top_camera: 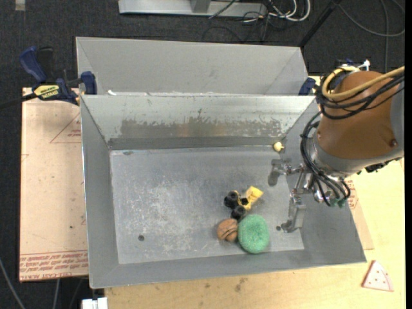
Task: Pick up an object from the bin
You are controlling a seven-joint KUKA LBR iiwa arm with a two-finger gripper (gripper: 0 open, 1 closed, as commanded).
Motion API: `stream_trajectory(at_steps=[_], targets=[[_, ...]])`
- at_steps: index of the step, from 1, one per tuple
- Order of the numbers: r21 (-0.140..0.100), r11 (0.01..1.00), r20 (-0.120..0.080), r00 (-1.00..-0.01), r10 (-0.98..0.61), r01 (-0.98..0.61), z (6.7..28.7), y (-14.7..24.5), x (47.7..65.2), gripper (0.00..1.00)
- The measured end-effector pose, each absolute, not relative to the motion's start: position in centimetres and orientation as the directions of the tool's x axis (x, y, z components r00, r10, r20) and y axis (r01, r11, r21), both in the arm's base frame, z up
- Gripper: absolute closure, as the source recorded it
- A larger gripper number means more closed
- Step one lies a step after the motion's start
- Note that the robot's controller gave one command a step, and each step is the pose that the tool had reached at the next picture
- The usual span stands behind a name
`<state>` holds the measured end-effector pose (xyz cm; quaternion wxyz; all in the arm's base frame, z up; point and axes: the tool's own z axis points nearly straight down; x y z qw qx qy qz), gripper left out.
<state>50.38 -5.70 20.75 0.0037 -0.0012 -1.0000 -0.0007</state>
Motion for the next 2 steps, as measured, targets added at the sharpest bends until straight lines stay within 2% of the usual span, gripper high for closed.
stream_trajectory(at_steps=[1, 2], targets=[[0.0, 1.0, -0.001, -1.0, 0.0, 0.0, 21.2, -5.7, 50.5, 0.0], [-0.001, 0.997, -0.007, -0.997, -0.081, -0.081, 15.7, -4.9, 53.5, 0.0]])
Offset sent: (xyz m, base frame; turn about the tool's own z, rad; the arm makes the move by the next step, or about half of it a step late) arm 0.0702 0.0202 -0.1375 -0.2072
